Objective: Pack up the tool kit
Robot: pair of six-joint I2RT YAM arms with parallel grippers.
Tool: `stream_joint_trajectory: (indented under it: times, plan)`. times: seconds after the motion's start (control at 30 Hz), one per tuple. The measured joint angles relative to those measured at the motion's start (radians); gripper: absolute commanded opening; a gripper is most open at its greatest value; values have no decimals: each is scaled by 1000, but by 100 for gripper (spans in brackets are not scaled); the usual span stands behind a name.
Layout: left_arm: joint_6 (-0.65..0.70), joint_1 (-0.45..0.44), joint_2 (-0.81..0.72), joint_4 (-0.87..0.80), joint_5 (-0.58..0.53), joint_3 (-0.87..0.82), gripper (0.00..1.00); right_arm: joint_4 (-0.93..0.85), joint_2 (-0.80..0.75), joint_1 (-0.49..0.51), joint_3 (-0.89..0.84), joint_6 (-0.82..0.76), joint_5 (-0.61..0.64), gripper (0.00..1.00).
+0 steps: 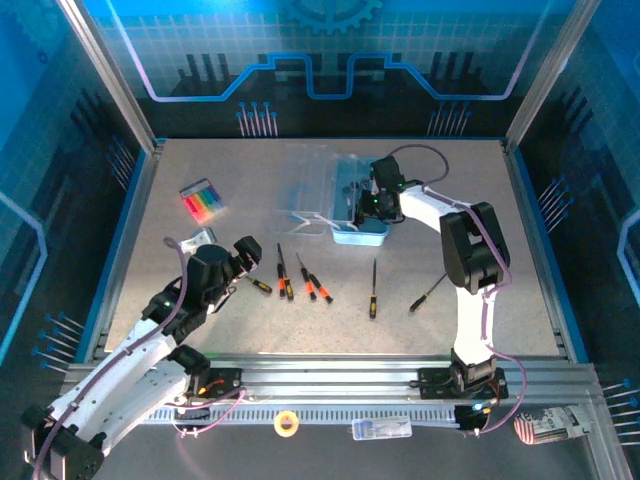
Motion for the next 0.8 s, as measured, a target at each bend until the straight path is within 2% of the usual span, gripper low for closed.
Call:
stream_joint_trajectory:
  times: [0.1, 0.33, 0.8]
  plan:
    - [-2, 0, -1, -6, -1, 0, 99, -3, 6, 0, 0, 3, 0, 21]
    - [-22, 1, -22, -21, -30, 0, 99, -3, 16, -14, 25, 18, -17, 32]
    - [-25, 4, -26, -33, -42, 0, 99, -15, -19, -19, 43, 23, -30, 40]
